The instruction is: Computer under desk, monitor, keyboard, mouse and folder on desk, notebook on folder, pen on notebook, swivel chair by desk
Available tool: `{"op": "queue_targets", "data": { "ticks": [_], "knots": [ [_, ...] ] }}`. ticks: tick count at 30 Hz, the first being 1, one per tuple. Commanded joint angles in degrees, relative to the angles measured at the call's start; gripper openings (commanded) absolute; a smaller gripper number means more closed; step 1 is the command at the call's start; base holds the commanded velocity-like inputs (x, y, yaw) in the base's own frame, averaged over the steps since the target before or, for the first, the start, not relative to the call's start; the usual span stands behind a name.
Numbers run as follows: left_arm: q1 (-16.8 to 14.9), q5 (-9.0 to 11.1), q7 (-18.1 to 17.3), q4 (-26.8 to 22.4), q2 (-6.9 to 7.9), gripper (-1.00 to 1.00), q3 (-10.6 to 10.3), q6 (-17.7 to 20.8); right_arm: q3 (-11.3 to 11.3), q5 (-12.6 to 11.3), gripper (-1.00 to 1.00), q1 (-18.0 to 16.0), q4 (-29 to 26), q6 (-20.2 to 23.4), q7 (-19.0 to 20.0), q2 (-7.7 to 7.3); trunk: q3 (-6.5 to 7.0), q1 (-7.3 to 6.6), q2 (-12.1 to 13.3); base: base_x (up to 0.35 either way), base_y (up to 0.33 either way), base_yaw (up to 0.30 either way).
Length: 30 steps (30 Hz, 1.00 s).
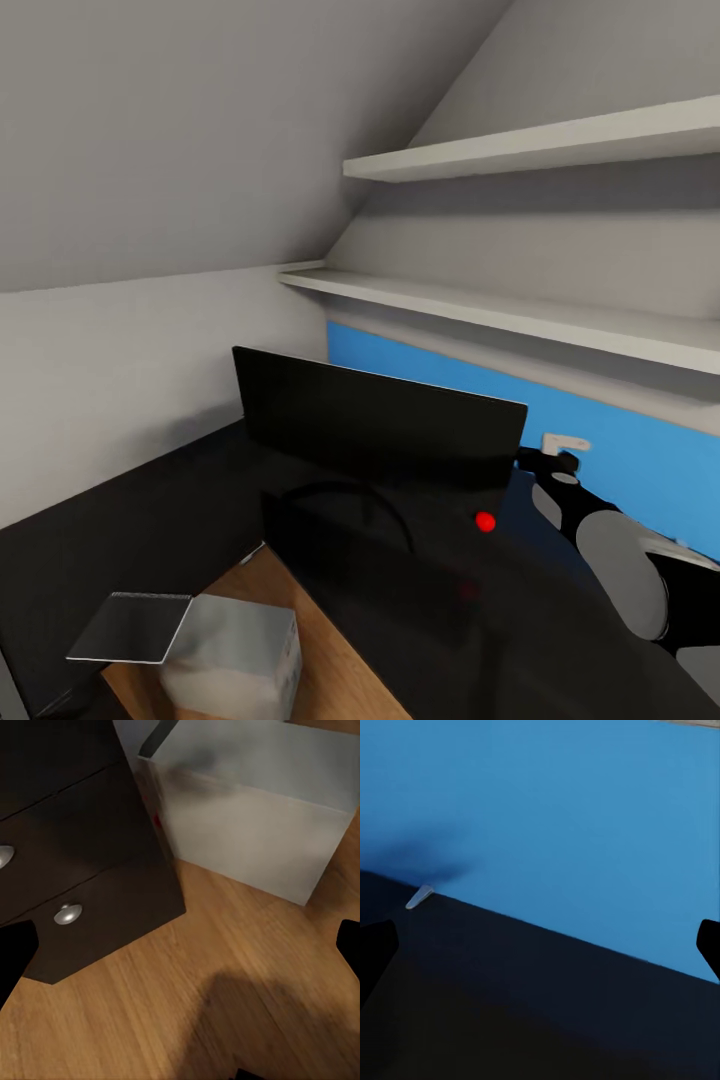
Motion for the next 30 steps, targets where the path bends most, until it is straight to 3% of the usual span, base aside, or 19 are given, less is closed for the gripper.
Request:
{"op": "queue_targets", "data": {
  "ticks": [1, 9, 13, 24, 30],
  "knots": [
    [0.0, 0.0, 0.5, -0.1, 0.01, 1.00, -0.5, 0.0, -0.5, 0.9, 1.00, 0.0, 0.1, -0.4, 0.8, 0.01, -0.11, 0.02, -0.1, 0.000, 0.000, 0.000],
    [0.0, 0.0, 0.5, 0.0, 0.01, 1.00, -0.5, 0.0, -0.5, 2.9, 1.00, 0.4, 0.1, -0.7, 6.8, 0.04, -0.11, 0.02, -0.1, 0.000, 0.000, 0.000],
    [0.0, 0.0, 0.5, -0.1, 0.01, 1.00, -0.5, 0.0, -0.5, 4.6, 1.00, 0.8, 0.1, -0.7, 8.2, 0.12, -0.11, 0.02, -0.1, 0.000, 0.000, 0.000],
    [0.0, 0.0, 0.5, 0.0, 0.01, 1.00, -0.5, 0.0, -0.4, 5.9, 1.00, 0.9, 0.1, -0.7, 9.8, 0.19, -0.11, 0.02, -0.1, 0.000, 0.000, 0.000],
    [0.0, 0.0, 0.5, 0.0, 0.01, 1.00, -0.5, 0.0, -0.4, 10.6, 1.00, 1.8, 0.1, -0.7, 13.6, 0.31, -0.11, 0.02, -0.1, 0.000, 0.000, 0.000]
  ]
}}
